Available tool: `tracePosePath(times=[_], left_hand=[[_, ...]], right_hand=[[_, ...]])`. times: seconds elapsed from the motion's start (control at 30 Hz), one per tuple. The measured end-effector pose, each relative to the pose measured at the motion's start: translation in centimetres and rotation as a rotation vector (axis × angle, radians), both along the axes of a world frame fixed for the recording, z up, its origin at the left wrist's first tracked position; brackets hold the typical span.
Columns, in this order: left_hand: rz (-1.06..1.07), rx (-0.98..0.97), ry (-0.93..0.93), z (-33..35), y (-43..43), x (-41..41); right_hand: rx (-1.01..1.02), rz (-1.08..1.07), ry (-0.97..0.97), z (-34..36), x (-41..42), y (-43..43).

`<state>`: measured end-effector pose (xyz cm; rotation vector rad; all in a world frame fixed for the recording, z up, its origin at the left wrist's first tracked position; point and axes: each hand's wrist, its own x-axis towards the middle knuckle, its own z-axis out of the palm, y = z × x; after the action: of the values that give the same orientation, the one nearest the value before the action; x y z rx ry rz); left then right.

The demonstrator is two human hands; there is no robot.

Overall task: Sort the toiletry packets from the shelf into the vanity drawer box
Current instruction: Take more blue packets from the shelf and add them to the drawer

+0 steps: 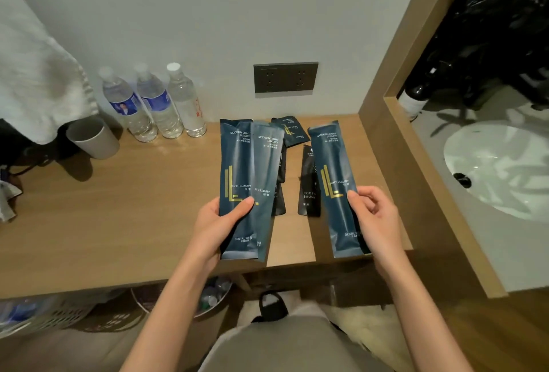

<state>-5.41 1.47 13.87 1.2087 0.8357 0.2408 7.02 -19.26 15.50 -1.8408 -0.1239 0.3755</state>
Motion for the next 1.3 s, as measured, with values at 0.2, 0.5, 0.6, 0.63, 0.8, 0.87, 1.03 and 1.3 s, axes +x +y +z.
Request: tracePosePath(times=[0.2, 0.5, 0.6, 0.63, 0.8, 0.87, 1.03, 1.3], left_hand=[[-0.091, -0.009, -0.007, -0.3, -3.3, -4.5], [-0.380, -0.011, -0.004, 1.7, -11.4, -8.1], [-0.473, 0.007, -0.014, 2.3, -15.1, -6.9], [-0.500, 0.007, -0.014, 2.3, -16.5, -6.4], [-0.652, 0.037, 0.001, 2.0, -24.4, -3.6], [-0.710, 0.049, -0.007, 1.7, -28.4, -2.3], [-0.822, 0.093, -0.033, 1.1, -40.7, 1.7], [-0.898, 0.084, -0.036, 1.9, -58.3, 7.5]], right_hand=[[0.036, -0.150, 0.021, -0.2, -7.0, -3.9], [0.096, -0.446, -0.054, 2.4, -15.9, -13.2], [0.107, -0.564, -0.035, 2.6, -17.5, -17.3], [0.107, -0.604, -0.032, 2.5, -18.0, -18.8], [0.096, -0.780, -0.035, 1.8, -19.6, -27.1], [0.084, -0.828, -0.024, 1.3, -19.9, -31.0], [0.073, -0.954, -0.039, -0.1, -20.2, -42.5], [0.174, -1.147, -0.044, -0.2, -16.6, -58.8]])
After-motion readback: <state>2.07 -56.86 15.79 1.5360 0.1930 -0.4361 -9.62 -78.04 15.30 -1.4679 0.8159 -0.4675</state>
